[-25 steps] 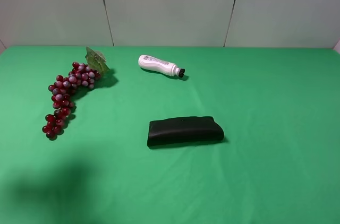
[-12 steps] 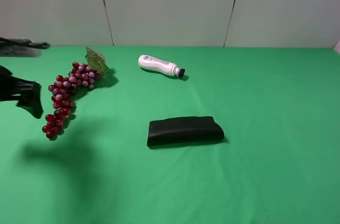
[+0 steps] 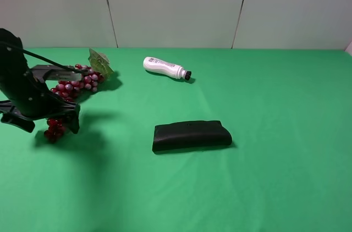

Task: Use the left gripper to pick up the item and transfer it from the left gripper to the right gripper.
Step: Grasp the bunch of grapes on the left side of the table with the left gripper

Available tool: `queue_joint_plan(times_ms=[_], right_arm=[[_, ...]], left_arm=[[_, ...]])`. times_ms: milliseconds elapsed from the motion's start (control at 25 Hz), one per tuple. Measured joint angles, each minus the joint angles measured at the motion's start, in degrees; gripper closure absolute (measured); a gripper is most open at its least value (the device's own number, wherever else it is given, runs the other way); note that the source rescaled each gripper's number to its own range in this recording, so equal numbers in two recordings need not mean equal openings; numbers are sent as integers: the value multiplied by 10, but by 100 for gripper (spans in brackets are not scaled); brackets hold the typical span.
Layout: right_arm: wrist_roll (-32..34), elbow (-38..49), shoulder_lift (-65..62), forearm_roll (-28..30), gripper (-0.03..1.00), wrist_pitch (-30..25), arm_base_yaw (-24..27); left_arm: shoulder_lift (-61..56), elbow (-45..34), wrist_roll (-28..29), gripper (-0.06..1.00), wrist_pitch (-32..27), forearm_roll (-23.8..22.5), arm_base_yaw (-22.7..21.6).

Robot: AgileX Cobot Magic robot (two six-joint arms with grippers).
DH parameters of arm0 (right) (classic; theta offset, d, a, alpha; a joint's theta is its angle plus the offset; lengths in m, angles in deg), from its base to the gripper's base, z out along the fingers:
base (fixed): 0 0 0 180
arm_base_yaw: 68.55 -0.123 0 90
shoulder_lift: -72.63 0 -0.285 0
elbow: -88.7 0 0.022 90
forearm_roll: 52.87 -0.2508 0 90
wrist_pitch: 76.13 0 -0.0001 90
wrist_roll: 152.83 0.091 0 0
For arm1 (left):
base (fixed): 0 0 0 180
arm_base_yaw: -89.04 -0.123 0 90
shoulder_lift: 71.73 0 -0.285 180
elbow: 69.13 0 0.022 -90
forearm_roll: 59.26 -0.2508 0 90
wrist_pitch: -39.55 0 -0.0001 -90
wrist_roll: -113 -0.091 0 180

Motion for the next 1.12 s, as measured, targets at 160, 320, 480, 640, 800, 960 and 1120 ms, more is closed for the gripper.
queue_joint_plan(times_ms=[160,320,480,640,800,960,1120], right_arm=[[0,0,0,0,-3,0,0],[0,0,0,0,-3,0,0],[0,0,0,0,-3,0,0],[0,0,0,0,-3,0,0],[0,0,0,0,-3,0,0],[0,0,0,0,-3,0,0],[0,0,0,0,-3,0,0]], left_arm=[[16,0,1,-4,18,0,9],[17,0,2,0,29,-3,10],[19,0,2,22,35,-26,10],[19,0,2,52,34,-38,10],[19,0,2,81,34,-40,10],[19,0,2,89,34,-40,10],[19,0,2,92,34,-40,10]])
